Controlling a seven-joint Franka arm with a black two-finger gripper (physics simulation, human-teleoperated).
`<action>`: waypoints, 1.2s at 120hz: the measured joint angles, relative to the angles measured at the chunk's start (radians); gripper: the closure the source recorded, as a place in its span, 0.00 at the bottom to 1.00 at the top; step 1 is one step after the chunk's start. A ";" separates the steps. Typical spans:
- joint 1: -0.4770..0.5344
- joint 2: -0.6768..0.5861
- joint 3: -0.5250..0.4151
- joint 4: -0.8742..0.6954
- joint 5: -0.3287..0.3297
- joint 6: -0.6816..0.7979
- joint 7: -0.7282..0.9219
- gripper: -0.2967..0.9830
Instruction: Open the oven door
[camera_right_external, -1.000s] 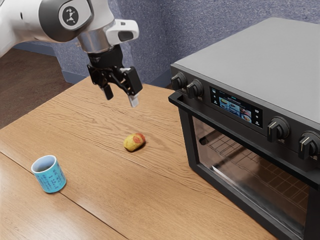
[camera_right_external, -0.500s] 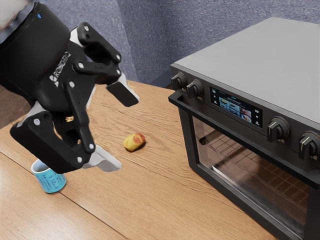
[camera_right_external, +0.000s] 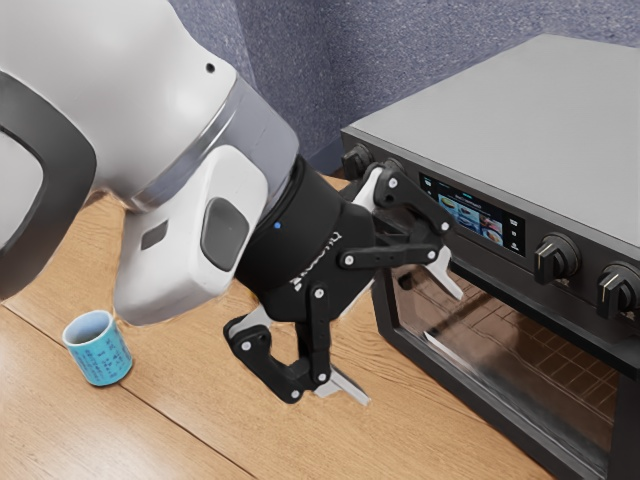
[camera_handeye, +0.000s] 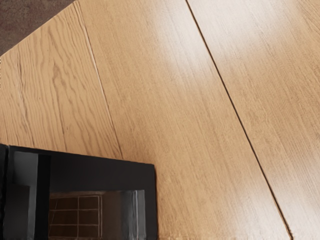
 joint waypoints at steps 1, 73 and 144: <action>0.000 0.000 0.002 -0.001 0.000 0.002 0.008 0.23; 0.004 0.080 0.073 -0.065 -0.002 0.116 0.391 0.23; 0.005 0.261 0.084 0.014 0.063 0.192 0.414 0.23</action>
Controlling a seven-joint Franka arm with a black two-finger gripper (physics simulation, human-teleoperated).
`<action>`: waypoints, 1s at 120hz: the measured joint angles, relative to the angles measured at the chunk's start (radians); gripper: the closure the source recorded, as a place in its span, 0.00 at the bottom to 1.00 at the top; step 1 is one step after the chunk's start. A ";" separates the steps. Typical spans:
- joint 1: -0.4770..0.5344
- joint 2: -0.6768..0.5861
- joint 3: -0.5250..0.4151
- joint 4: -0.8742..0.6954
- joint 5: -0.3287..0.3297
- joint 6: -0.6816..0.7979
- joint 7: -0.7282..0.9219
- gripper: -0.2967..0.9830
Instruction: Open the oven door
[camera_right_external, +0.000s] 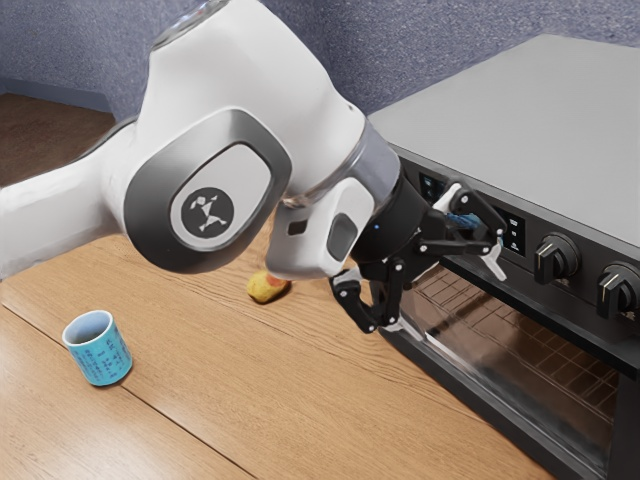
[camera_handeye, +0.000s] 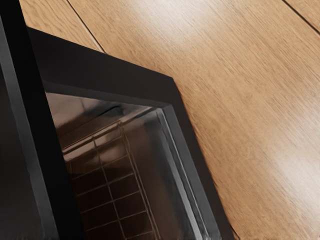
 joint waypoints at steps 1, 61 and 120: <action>0.000 0.001 0.000 0.000 0.001 0.000 -0.001 0.23; -0.001 0.048 -0.001 0.019 0.036 0.011 -0.050 0.23; 0.157 0.013 0.100 0.773 0.285 -0.480 -0.320 0.26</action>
